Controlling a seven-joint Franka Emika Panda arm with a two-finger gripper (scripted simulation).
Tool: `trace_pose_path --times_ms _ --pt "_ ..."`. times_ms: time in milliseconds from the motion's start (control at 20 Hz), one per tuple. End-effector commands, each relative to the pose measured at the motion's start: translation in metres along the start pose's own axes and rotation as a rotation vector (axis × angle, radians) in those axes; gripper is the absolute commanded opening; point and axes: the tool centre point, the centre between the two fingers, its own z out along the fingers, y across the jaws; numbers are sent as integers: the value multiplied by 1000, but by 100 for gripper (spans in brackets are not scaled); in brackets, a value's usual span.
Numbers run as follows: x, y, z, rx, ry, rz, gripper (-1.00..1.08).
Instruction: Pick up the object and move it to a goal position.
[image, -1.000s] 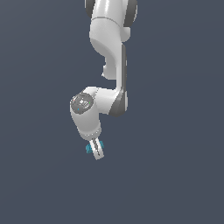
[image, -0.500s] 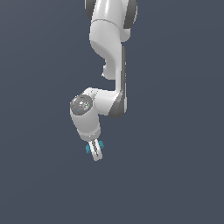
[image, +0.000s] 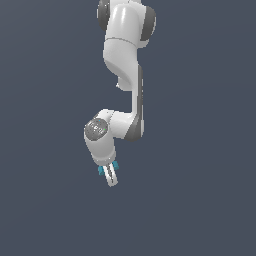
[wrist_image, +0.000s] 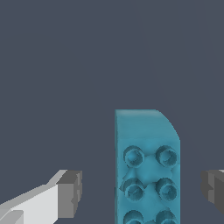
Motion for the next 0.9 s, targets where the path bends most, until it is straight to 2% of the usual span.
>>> trace_pose_path --times_ms 0,150,200,850 --pt "1 -1 5 2 1 1 100" --pt "1 -2 5 1 1 0 100" --pt "1 -2 5 1 1 0 -100" --pt "-1 -2 3 1 1 0 -100"
